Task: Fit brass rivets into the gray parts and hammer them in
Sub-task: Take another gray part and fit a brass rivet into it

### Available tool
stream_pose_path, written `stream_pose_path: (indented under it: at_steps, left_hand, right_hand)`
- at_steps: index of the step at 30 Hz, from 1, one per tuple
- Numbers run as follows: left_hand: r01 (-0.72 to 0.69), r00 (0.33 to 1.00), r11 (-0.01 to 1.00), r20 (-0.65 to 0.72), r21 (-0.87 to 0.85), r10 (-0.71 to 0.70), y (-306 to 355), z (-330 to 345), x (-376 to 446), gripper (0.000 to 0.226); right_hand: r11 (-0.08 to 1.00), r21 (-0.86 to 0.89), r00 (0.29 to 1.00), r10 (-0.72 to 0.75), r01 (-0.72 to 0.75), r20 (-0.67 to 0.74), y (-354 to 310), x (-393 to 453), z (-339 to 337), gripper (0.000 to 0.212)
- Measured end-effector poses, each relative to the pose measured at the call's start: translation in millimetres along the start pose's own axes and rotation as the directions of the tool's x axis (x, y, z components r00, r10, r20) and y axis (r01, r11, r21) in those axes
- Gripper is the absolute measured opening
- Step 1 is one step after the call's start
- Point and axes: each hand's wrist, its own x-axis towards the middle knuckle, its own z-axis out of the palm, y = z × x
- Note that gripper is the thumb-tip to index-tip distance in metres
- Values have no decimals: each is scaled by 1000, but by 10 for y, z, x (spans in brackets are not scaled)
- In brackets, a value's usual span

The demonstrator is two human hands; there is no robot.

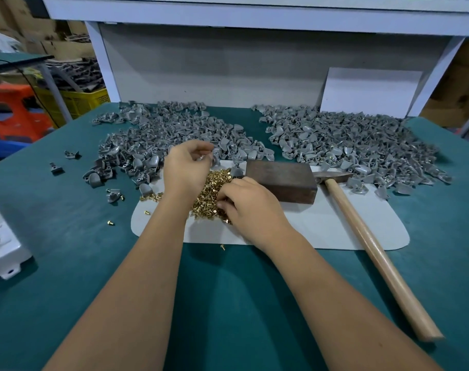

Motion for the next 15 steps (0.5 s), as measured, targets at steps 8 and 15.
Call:
stream_pose_path:
  at_steps: [8,15]
  left_hand:
    - [-21,986,986,157,-164,47,282,214,-57,23]
    - [-154,954,985,273,82,127,381,573,-200,19]
  right_hand:
    - [988,63,896,155,-142,-416,174,-31,-167,10]
    - [901,246,697,432,-357,-572,555,-107,-364,14]
